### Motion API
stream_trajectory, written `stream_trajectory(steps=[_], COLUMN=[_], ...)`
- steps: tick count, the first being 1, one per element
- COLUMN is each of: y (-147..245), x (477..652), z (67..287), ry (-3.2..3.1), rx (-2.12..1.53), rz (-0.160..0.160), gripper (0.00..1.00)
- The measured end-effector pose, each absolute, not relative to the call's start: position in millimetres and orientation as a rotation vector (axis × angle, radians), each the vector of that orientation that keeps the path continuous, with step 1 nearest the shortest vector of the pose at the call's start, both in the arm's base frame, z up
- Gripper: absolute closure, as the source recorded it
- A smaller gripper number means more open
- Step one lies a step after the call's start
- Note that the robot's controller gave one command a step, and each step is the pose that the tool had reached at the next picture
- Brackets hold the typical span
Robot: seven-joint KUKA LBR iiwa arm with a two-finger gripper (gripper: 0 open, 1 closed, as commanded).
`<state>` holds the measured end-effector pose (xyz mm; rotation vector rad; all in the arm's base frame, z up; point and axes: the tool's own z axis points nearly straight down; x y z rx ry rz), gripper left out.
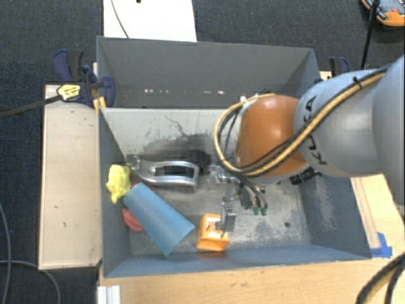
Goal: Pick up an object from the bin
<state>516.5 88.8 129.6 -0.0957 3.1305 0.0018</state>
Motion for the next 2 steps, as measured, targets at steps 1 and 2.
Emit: stream_trajectory(steps=[1,2], y=[89.3,65.5], x=[510.6,502.6], z=[116.3,147.1], ry=[3.134,3.145], rx=[-0.135,-0.198], rz=[0.002,0.001], gripper=[0.00,0.00])
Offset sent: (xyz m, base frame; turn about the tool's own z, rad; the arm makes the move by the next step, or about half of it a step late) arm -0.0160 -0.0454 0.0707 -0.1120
